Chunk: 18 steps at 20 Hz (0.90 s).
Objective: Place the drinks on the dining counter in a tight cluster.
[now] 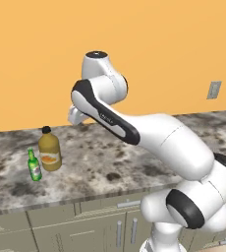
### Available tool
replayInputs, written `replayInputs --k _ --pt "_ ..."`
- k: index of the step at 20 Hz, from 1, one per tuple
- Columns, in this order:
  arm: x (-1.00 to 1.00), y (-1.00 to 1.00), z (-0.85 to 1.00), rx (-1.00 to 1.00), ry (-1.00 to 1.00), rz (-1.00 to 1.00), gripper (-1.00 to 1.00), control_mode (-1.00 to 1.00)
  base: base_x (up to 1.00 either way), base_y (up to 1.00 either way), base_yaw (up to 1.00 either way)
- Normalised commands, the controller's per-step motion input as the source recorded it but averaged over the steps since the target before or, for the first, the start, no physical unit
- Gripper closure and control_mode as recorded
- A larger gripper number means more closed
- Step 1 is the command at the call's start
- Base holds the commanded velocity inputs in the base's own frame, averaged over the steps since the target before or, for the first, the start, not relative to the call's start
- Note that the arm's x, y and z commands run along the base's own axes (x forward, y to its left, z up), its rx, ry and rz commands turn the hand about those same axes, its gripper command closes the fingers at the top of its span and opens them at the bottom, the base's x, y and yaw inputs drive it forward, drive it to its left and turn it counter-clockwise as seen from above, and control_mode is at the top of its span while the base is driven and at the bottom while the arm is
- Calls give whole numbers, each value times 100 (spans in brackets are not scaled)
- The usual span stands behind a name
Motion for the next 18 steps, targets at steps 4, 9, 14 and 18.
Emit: replayInputs --k 4,9,14,18 --pt "4 60 -20 0 -5 -3 -100 -100 0 0 0" --pt "5 52 -20 2 -6 -2 -100 -100 0 0 0" --pt "11 41 -16 7 -5 -1 -100 -100 0 0 0" --pt "12 29 -9 7 -7 0 -100 -100 0 0 0"
